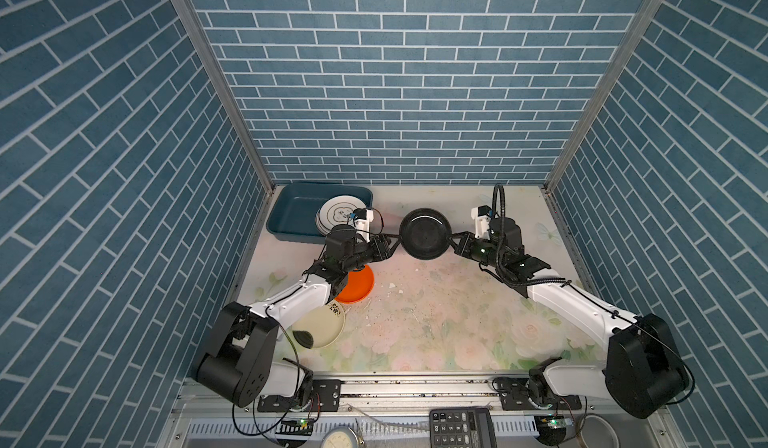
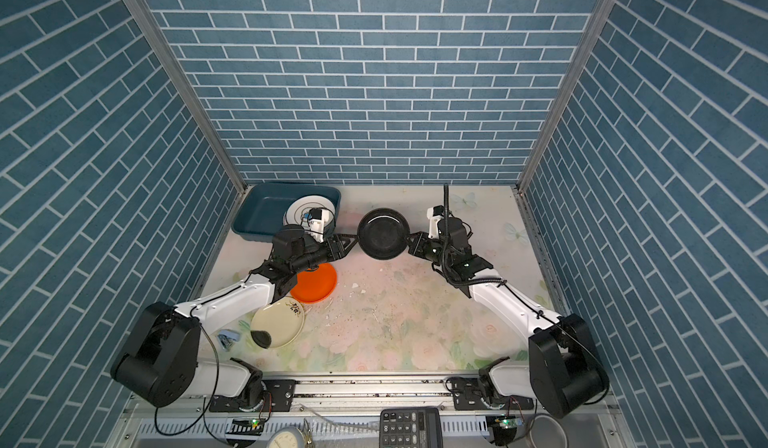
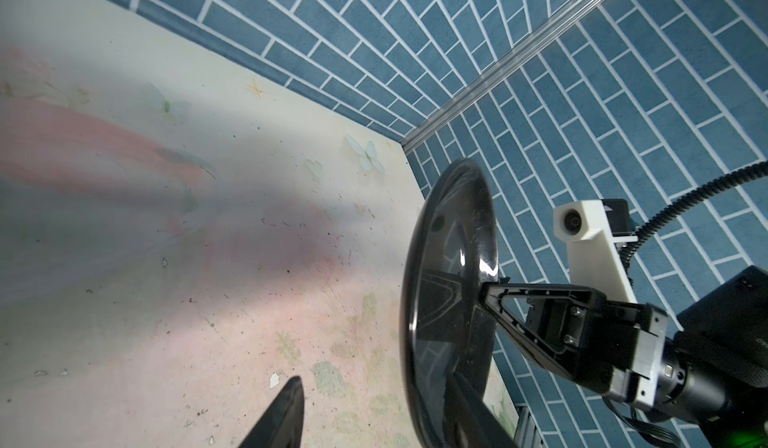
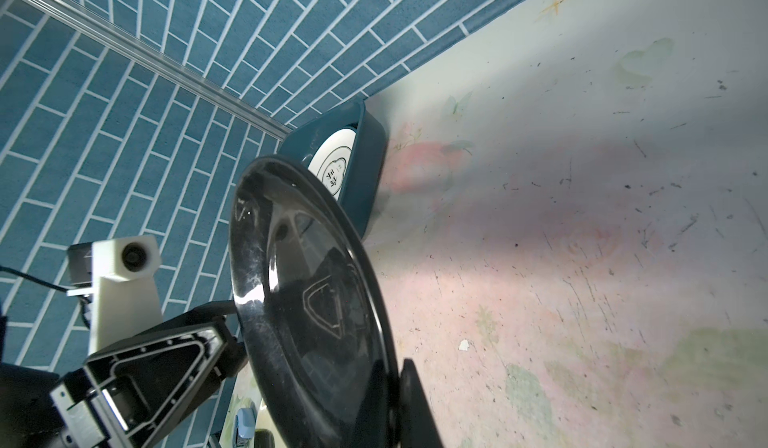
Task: Place the plates into the plastic bin on the countertop
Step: 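Close the left gripper on the black plate rim while the right holds it upright, then open the right gripper and pull it back while the left holds the black plate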
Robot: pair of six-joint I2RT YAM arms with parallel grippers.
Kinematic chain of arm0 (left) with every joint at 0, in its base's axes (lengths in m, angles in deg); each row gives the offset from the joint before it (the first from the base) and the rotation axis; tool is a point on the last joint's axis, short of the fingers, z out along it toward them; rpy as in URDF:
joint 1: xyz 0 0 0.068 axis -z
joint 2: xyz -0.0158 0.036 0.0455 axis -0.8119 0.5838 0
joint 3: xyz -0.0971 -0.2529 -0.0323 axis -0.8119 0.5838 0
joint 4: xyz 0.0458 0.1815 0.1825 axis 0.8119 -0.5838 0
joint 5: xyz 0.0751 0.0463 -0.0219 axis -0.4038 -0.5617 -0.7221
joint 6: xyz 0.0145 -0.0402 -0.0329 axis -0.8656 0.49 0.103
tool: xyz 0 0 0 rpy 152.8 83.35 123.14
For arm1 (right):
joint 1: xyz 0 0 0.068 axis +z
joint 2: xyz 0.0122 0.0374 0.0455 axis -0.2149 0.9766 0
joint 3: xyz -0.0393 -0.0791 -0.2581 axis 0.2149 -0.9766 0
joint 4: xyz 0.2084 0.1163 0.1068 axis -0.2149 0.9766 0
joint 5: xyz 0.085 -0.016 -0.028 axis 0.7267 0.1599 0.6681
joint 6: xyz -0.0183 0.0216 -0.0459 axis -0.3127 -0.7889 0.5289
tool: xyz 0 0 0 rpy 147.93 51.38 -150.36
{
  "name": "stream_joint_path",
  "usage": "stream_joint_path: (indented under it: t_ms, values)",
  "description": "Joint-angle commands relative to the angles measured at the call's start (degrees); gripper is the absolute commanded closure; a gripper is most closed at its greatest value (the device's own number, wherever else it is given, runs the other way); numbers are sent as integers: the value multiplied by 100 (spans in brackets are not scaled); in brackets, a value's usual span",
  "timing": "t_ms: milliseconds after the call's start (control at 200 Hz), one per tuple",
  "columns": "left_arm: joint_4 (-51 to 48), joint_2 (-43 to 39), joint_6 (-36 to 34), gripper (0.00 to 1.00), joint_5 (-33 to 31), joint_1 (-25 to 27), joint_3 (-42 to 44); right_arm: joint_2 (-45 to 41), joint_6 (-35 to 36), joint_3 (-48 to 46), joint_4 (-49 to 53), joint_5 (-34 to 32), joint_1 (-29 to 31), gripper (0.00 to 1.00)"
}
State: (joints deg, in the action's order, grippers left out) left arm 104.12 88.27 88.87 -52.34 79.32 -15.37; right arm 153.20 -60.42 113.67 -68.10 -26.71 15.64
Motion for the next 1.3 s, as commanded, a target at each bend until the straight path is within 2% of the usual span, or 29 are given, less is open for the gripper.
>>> stream_joint_path:
  t_ms: [0, 405, 585, 635, 680, 760, 795, 890, 985, 1296]
  values:
    - [311, 198, 113, 44, 138, 93, -14, 18, -229, -48, -354, 184, -19, 100]
    - [464, 582, 227, 61, 188, 235, -322, 106, -226, -40, -462, 411, -19, 100]
    - [540, 687, 298, 76, 219, 232, -374, 151, -195, -22, -489, 529, -19, 100]
    - [539, 698, 298, 78, 223, 235, -379, 159, -181, -20, -491, 560, -19, 85]
    - [543, 711, 305, 82, 210, 237, -392, 160, -161, -13, -489, 590, -24, 66]
    - [503, 733, 299, 94, 210, 235, -433, 146, -101, -22, -472, 597, -19, 37]
    - [455, 725, 278, 100, 205, 236, -456, 121, -82, -30, -464, 593, -19, 29]
    - [329, 694, 247, 100, 132, 230, -517, 31, 3, -55, -396, 517, -20, 13]
    - [231, 668, 199, 100, 76, 228, -592, -76, 114, -66, -252, 398, -19, 9]
    - [-788, 382, -282, 100, -363, -32, -1088, -426, 420, -206, 117, 88, -19, 8]
